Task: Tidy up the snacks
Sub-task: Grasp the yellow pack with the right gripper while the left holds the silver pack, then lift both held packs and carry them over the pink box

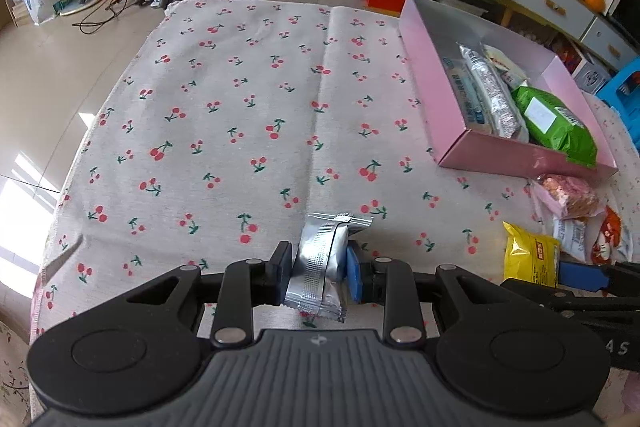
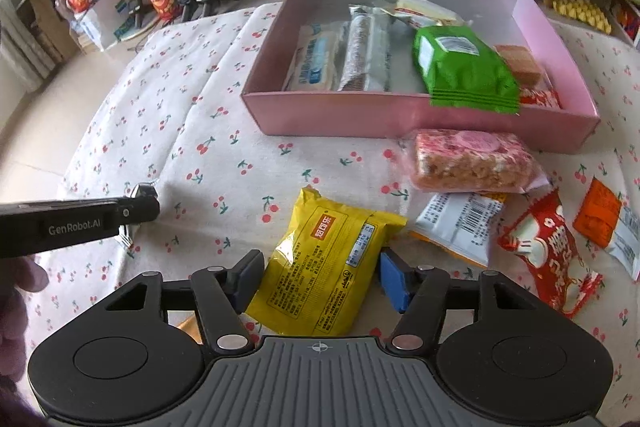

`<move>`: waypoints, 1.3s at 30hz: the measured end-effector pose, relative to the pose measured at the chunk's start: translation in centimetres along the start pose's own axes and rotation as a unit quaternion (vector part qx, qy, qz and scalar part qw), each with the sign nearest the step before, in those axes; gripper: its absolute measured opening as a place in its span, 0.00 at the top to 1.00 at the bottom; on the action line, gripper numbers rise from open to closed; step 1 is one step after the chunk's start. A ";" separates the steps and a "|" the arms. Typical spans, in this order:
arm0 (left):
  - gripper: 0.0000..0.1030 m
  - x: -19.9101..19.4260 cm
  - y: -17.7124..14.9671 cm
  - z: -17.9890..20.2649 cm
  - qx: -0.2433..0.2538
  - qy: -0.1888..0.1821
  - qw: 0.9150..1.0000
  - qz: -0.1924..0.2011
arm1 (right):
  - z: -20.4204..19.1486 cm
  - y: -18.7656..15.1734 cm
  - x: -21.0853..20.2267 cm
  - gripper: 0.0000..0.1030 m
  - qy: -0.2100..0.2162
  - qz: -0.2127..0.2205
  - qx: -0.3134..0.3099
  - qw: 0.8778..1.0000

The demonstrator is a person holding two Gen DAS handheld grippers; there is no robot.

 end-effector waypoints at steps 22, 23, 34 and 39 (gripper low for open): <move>0.75 -1.3 2.9 4.2 -0.032 -0.046 0.998 0.035 | 4.3 3.3 -5.2 0.40 0.098 0.012 0.111 0.989; 0.75 -1.4 3.1 4.4 -0.034 -0.050 0.997 0.039 | 4.7 3.5 -5.3 0.40 0.101 0.014 0.117 0.988; 0.75 -1.4 5.8 6.3 -0.072 -0.092 0.990 0.083 | 9.2 6.4 -7.1 0.40 0.113 0.053 0.187 0.974; 0.75 -1.0 6.7 7.4 -0.083 -0.107 0.986 0.098 | 11.4 7.7 -7.4 0.40 0.111 0.077 0.216 0.967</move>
Point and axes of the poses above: each gripper's, at about its wrist camera, not at the fingertips, and x roughly the way its jaws point, z to its right, y to its top, the point moved 7 cm from there along x, roughly the way its jaws point, and after that the axes turned 9 degrees about x, right-handed, at the moved point
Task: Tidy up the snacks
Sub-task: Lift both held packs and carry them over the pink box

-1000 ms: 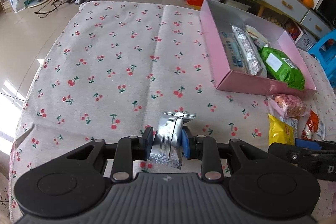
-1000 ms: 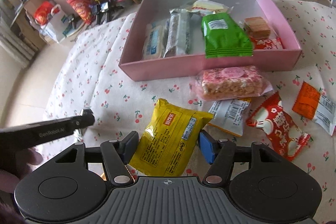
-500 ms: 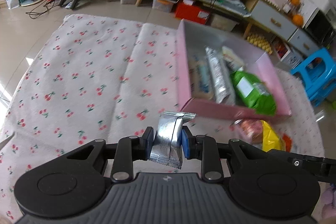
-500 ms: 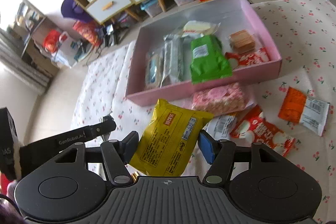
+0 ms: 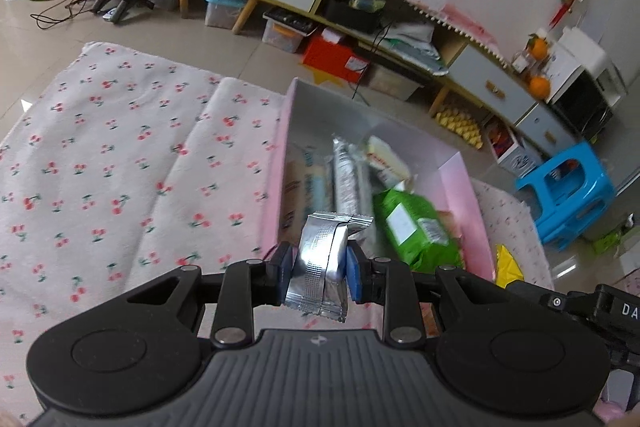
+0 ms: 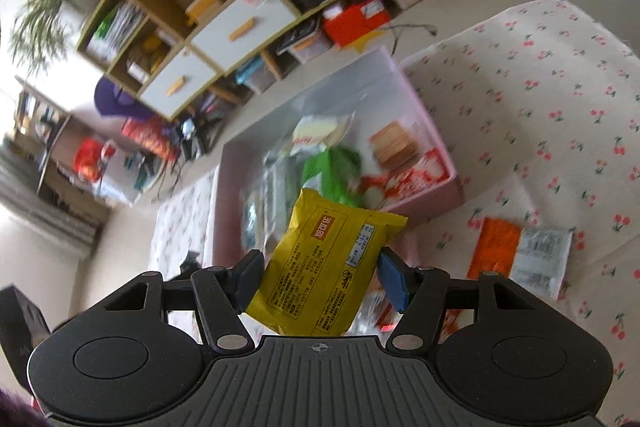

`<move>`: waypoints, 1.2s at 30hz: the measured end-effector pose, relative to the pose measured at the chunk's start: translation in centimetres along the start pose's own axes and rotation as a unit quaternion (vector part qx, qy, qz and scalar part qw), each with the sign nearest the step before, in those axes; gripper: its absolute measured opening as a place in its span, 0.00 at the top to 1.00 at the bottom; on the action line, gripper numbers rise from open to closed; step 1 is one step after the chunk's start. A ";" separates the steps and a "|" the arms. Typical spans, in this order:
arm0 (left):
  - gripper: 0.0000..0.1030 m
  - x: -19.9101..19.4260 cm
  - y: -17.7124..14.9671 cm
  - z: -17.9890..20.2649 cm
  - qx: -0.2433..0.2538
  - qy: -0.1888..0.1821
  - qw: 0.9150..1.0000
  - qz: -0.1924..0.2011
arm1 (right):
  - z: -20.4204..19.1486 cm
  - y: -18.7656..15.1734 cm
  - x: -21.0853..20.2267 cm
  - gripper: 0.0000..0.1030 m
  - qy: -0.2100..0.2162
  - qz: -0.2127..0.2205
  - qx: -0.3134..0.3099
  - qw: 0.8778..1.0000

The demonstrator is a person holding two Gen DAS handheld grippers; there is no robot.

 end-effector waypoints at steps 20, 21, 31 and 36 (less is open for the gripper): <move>0.75 5.4 3.5 1.4 0.032 0.013 0.999 0.025 | 0.7 6.7 3.7 0.40 -0.025 0.052 0.001 0.998; 0.75 5.9 3.8 1.2 0.037 0.020 0.999 0.027 | 0.6 7.0 4.1 0.40 -0.027 0.053 -0.004 0.998; 0.75 7.9 5.4 0.8 0.071 0.050 0.995 0.038 | 1.3 9.4 7.9 0.40 -0.051 0.063 -0.026 0.996; 0.74 8.0 5.3 0.8 0.078 0.053 0.995 0.041 | 1.0 9.8 8.6 0.40 -0.047 0.064 -0.035 0.996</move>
Point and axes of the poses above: each gripper's, at about its wrist camera, not at the fingertips, and x roughly the way its jaws point, z to its right, y to its top, the point moved 7 cm from there along x, roughly the way its jaws point, and after that the axes turned 9 degrees about x, right-handed, at the moved point
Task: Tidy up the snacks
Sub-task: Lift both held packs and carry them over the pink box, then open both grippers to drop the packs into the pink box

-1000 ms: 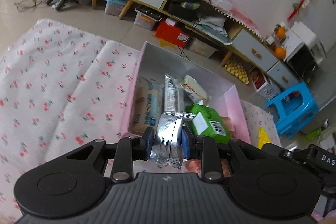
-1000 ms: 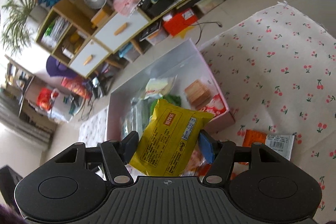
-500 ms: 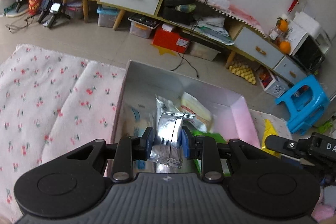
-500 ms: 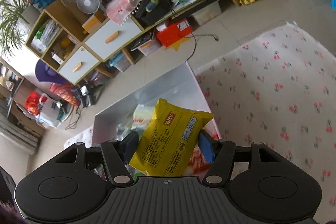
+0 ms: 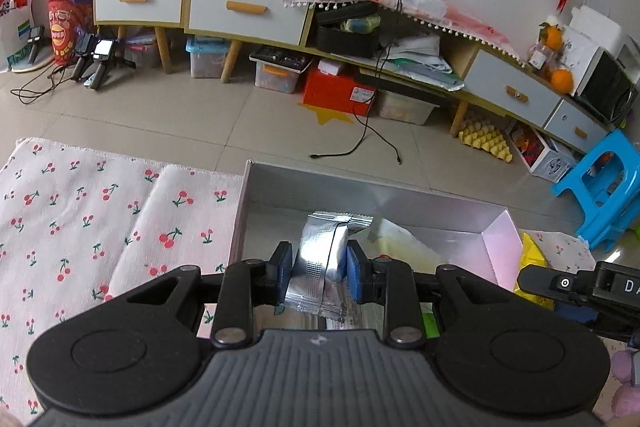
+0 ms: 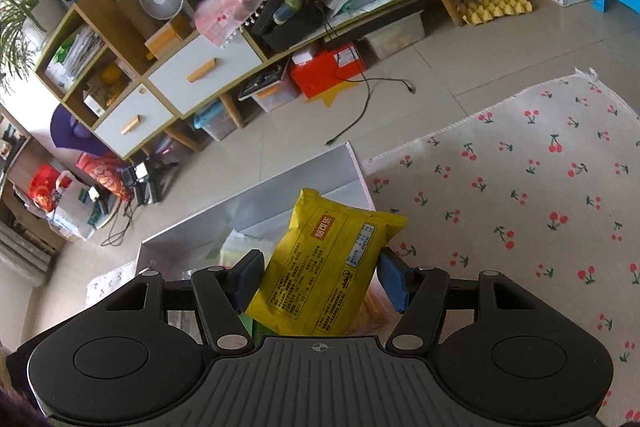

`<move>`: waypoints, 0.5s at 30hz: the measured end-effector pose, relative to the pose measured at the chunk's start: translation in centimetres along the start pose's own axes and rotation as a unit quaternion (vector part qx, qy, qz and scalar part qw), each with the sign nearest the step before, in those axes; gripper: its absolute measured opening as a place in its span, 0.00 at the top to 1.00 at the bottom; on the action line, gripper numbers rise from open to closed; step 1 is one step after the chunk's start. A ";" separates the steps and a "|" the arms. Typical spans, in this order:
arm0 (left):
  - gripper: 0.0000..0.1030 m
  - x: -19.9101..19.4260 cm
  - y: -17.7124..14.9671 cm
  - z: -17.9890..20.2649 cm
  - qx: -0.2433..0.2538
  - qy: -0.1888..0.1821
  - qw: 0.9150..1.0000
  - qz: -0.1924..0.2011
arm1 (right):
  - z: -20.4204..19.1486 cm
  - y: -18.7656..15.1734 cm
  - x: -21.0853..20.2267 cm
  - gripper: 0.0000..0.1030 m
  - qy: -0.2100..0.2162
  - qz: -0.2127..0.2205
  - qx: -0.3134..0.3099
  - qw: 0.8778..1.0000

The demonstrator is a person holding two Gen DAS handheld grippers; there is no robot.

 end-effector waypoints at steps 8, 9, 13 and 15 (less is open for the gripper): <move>0.58 -0.7 0.1 0.6 0.019 0.004 1.000 0.011 | -0.6 0.2 -0.4 0.26 0.005 0.001 -0.007 1.000; 0.57 -0.7 0.1 0.6 0.021 0.005 1.000 0.009 | -0.7 0.2 -0.6 0.26 0.007 0.001 -0.007 1.000; 0.47 -1.2 0.2 0.8 0.024 0.011 1.000 0.009 | -0.9 0.2 -1.6 0.26 0.003 0.002 -0.010 1.000; 0.46 -1.7 0.2 0.9 0.026 0.012 1.000 0.010 | -0.9 0.2 -2.2 0.22 0.002 0.002 -0.012 1.000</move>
Point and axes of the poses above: each gripper's, at about its wrist camera, not at the fingertips, and x roughly the way its jaws point, z to its right, y to its top, the point moved 7 cm from there along x, roughly the way its jaws point, and after that the axes turned 9 degrees about x, right-handed, at the moved point
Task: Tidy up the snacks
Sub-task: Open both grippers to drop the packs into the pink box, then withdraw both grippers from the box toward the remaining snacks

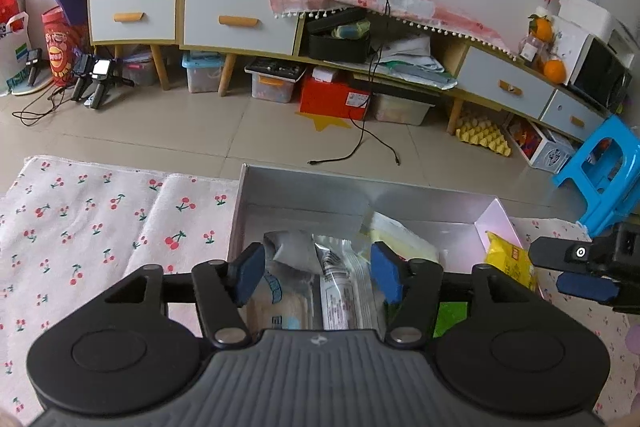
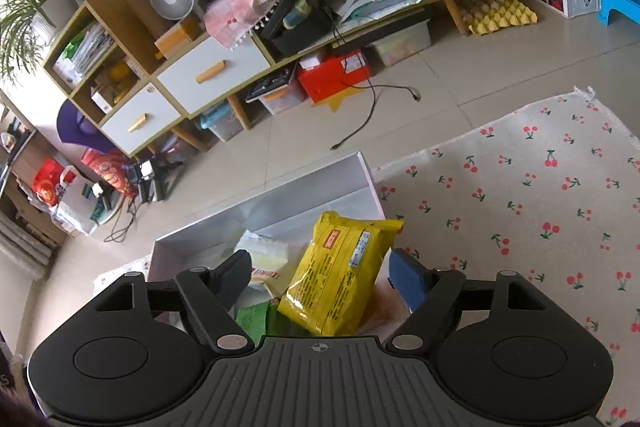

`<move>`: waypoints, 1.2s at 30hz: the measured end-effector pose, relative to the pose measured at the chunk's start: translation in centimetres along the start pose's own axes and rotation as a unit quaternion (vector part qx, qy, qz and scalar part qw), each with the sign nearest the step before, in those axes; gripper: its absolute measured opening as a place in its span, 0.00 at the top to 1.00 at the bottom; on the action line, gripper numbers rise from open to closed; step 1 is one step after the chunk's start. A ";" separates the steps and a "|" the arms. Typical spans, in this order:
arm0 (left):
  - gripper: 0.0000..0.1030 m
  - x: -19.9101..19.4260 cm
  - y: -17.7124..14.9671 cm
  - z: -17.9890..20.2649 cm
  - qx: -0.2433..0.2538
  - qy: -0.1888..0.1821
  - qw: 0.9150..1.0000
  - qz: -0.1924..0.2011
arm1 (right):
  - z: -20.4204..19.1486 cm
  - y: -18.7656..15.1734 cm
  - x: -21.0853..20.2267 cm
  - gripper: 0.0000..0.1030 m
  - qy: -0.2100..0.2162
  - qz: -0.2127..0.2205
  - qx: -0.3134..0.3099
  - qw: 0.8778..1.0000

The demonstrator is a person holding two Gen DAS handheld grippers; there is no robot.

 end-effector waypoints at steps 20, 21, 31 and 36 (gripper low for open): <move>0.19 -6.1 -3.0 0.2 0.022 0.006 1.000 -0.019 | 0.8 -4.1 -7.9 0.16 -0.022 -0.002 -0.046 0.999; 0.17 -6.2 -3.2 0.2 0.024 0.005 0.999 -0.021 | 0.9 -4.3 -8.2 0.16 -0.023 -0.002 -0.050 0.998; 0.06 -7.8 -6.0 0.9 0.023 0.018 0.998 -0.047 | 1.7 -6.7 -10.0 0.12 -0.038 -0.007 -0.093 0.995; 0.05 -8.4 -7.4 1.5 0.025 0.027 0.998 -0.056 | 3.0 -7.7 -10.1 0.09 -0.042 -0.010 -0.097 0.994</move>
Point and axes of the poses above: each gripper's, at about its wrist camera, not at the fingertips, and x roughly the way its jaws point, z to its right, y to its top, the point moved 7 cm from there along x, roughly the way its jaws point, and after that the axes turned 9 degrees about x, right-handed, at the moved point
